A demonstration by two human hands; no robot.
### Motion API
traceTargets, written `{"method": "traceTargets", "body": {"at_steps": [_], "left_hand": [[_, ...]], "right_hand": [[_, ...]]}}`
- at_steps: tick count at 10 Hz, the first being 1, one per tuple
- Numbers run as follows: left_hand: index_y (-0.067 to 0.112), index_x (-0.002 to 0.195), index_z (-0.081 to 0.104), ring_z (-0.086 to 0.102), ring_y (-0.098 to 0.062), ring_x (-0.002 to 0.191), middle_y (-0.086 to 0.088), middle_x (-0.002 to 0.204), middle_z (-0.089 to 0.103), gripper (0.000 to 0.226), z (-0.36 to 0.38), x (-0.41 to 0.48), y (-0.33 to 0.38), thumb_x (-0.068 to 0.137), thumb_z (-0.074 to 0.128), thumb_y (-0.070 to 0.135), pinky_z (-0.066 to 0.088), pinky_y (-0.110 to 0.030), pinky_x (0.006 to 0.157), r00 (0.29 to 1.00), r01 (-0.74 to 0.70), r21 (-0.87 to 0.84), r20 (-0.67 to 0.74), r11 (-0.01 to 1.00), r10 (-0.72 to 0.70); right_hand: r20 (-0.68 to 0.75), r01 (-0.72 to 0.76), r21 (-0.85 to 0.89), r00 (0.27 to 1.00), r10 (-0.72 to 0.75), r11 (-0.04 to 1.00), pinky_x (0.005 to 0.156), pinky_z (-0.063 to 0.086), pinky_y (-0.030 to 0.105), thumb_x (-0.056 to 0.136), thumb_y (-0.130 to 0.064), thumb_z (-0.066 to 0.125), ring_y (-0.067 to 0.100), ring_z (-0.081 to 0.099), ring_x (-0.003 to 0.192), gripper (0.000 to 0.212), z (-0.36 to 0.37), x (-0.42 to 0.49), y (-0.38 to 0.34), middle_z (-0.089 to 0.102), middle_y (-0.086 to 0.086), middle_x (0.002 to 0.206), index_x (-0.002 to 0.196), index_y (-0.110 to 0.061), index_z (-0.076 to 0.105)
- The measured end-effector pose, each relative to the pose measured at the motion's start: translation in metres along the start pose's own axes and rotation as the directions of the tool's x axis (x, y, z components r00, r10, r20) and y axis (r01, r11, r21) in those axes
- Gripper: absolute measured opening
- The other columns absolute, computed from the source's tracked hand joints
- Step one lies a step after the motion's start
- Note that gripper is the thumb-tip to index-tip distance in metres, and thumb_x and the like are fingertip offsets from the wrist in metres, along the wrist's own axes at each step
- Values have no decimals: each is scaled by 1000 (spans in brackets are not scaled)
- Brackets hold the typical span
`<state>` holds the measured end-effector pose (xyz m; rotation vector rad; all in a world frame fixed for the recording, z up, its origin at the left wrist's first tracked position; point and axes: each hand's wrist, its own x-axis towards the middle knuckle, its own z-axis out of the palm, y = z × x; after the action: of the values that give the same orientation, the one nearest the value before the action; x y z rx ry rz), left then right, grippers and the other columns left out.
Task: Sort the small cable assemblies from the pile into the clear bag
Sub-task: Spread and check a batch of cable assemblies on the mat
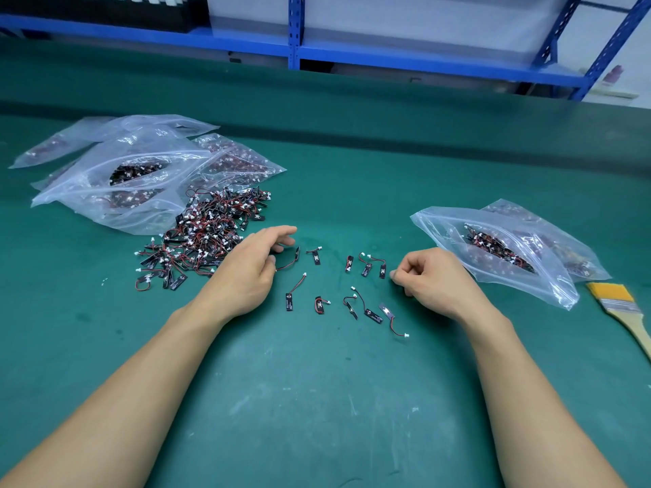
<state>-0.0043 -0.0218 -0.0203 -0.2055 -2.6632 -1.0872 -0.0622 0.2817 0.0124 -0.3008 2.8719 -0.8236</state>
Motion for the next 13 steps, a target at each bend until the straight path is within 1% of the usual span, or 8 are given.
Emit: {"method": "traceTargets", "body": {"at_steps": [1, 4, 6, 10, 13], "left_hand": [[20, 140, 48, 54, -10, 113, 8, 124, 60, 62, 0, 0, 0, 89, 40, -13, 40, -30, 106, 1000, -4, 1, -1, 1000, 4], [19, 140, 48, 54, -12, 114, 8, 124, 61, 61, 0, 0, 0, 89, 41, -13, 40, -31, 106, 1000, -15, 11, 2, 1000, 15], [21, 140, 48, 53, -10, 113, 10, 124, 61, 60, -1, 0, 0, 90, 42, -11, 39, -27, 105, 1000, -13, 19, 7, 1000, 13], [18, 140, 49, 53, -13, 115, 8, 124, 61, 59, -1, 0, 2, 90, 42, -12, 39, -30, 107, 1000, -28, 26, 12, 999, 27], [19, 140, 49, 52, -13, 116, 10, 123, 60, 58, -2, 0, 2, 91, 43, -11, 36, -25, 105, 999, -35, 49, 21, 998, 34]], "right_hand": [[4, -5, 2, 1000, 5, 1000, 54, 43, 26, 83, -35, 65, 5, 53, 53, 22, 0, 0, 0, 68, -9, 60, 66, -21, 65], [8, -8, 11, 1000, 8, 1000, 54, 42, 25, 83, -36, 66, 3, 52, 51, 21, 0, 1, 0, 68, -9, 60, 67, -21, 66], [9, -4, 8, 1000, 4, 1000, 54, 41, 26, 83, -36, 65, 1, 52, 50, 21, 0, 1, 0, 68, -11, 60, 67, -21, 65], [10, -3, 7, 1000, 3, 1000, 53, 42, 25, 83, -34, 65, 2, 50, 49, 21, 1, 1, 0, 68, -10, 60, 67, -21, 66], [15, -1, 20, 1000, 0, 1000, 52, 38, 24, 83, -34, 65, 1, 50, 48, 21, 0, 0, 0, 67, -10, 59, 67, -21, 66]]}}
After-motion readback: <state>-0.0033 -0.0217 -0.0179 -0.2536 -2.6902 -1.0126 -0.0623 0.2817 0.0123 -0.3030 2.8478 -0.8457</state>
